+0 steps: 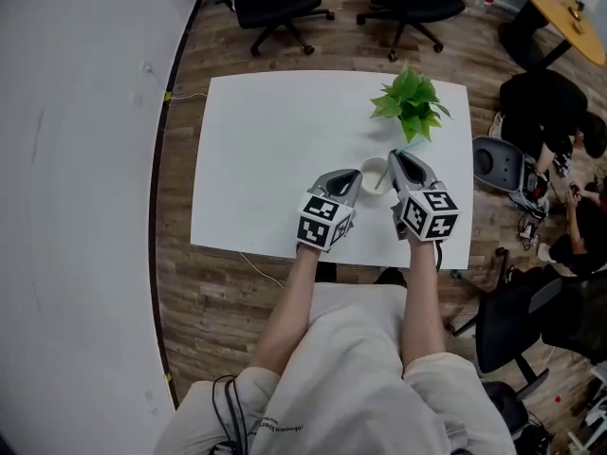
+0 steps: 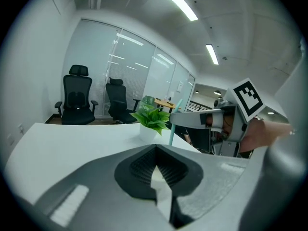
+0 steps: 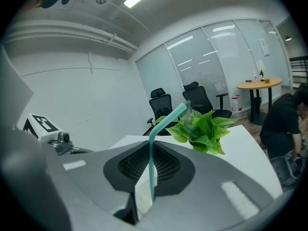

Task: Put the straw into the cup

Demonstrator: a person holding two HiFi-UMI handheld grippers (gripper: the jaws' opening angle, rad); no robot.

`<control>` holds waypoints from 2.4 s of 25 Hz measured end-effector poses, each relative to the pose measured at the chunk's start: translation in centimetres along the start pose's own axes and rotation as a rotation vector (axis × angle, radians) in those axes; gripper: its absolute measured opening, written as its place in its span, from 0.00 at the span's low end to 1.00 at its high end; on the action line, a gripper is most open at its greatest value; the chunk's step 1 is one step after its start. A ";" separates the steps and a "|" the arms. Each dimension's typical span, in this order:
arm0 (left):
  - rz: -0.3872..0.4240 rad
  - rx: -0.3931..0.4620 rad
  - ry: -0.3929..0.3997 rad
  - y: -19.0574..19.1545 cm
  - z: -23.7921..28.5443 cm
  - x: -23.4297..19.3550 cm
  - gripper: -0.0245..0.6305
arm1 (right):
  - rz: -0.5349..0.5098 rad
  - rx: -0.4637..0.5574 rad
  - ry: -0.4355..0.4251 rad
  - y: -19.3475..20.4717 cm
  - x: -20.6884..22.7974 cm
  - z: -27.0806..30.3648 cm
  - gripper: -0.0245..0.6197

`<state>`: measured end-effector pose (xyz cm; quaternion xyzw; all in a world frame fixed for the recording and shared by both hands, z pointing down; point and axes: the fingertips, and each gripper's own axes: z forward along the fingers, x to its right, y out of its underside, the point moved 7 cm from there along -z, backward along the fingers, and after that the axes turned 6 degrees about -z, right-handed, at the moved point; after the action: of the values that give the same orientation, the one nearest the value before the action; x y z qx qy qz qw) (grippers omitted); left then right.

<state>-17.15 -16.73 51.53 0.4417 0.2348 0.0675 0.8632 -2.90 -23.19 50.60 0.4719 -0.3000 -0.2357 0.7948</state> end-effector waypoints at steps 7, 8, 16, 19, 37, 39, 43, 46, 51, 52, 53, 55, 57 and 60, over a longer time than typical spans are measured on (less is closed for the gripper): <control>0.100 -0.060 0.081 0.1 -0.1 -1.1 0.04 | -0.002 -0.046 0.133 3.7 -1.7 1.0 0.11; 0.110 -0.070 0.099 0.2 -0.1 -1.1 0.04 | 0.021 -0.038 0.153 4.2 -1.8 0.9 0.11; 0.155 -0.084 0.199 0.4 0.4 -1.6 0.04 | 0.043 0.012 0.284 4.8 -2.0 0.5 0.11; 0.158 -0.083 0.222 0.2 0.4 -2.0 0.04 | 0.042 0.022 0.308 4.8 -2.4 0.8 0.11; 0.167 -0.116 0.279 0.6 0.3 -2.9 0.04 | 0.025 -0.066 0.378 7.5 -3.5 2.3 0.14; 0.166 -0.117 0.280 0.7 0.3 -3.0 0.04 | 0.022 -0.083 0.381 8.0 -3.6 2.3 0.14; 0.164 -0.117 0.279 0.7 0.3 -2.9 0.04 | 0.022 -0.099 0.385 8.0 -3.5 2.3 0.13; 0.158 -0.120 0.277 0.9 0.2 -3.0 0.04 | 0.024 -0.137 0.385 8.7 -3.7 2.3 0.17; 0.103 -0.098 0.265 1.3 0.1 -2.9 0.04 | -0.023 -0.185 0.350 9.2 -4.3 1.9 0.15; 0.092 -0.096 0.259 1.6 0.2 -3.0 0.04 | -0.031 -0.192 0.339 9.4 -4.5 1.9 0.15; 0.085 -0.095 0.252 1.7 0.4 -3.0 0.04 | -0.033 -0.195 0.333 9.6 -4.5 2.0 0.16; 0.076 -0.086 0.238 1.7 0.5 -2.9 0.04 | -0.038 -0.193 0.328 9.6 -4.4 1.8 0.17; 0.060 -0.073 0.223 1.7 0.2 -2.6 0.04 | -0.049 -0.198 0.317 9.6 -4.5 1.3 0.17; 0.042 -0.061 0.194 1.9 -0.6 -2.0 0.04 | -0.047 -0.189 0.307 9.3 -4.9 0.1 0.16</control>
<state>-19.07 -15.81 53.40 0.4115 0.3059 0.1353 0.8478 -5.57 -15.92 57.69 0.4323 -0.1404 -0.2067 0.8664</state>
